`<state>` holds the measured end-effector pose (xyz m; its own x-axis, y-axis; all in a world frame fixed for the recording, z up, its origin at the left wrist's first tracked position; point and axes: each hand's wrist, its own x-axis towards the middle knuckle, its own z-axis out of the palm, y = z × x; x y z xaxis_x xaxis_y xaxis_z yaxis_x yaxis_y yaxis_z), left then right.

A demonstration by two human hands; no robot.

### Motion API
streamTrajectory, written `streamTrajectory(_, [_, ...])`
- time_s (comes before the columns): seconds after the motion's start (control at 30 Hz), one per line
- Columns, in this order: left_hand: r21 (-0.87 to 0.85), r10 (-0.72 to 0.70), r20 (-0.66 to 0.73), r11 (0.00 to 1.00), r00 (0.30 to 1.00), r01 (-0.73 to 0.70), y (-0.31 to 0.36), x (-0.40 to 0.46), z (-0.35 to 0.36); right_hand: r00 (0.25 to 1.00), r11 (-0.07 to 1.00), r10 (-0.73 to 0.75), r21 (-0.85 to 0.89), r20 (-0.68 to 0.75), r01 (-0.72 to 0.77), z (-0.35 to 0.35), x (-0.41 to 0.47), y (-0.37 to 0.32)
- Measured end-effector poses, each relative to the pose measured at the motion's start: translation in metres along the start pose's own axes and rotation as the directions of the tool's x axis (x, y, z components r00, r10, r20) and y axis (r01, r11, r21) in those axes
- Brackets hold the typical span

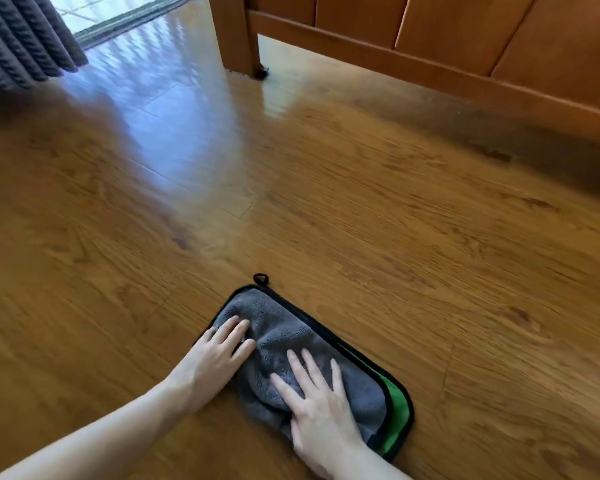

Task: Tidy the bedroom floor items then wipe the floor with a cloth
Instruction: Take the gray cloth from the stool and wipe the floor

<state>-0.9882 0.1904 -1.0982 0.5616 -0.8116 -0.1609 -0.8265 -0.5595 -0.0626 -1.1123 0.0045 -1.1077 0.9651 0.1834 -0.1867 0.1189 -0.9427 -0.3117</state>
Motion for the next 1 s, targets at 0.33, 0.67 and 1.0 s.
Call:
streamTrajectory(0.33, [0.134, -0.014, 0.06, 0.991, 0.998, 0.006, -0.011, 0.038, -0.008, 0.992, 0.99, -0.126, -0.063, -0.018, 0.125, -0.005, 0.039, 0.028])
streamTrajectory(0.67, [0.261, -0.23, 0.166, 0.948, 0.959, 0.182, -0.042, 0.159, -0.024, 0.985, 0.991, 0.102, -0.071, -0.142, -0.113, -0.041, 0.127, 0.072])
streamTrajectory(1.0, [0.317, -0.302, 0.067, 0.91, 0.951, 0.267, -0.092, 0.261, -0.031, 0.971, 0.996, 0.072, -0.04, -0.226, -0.083, -0.076, 0.222, 0.134])
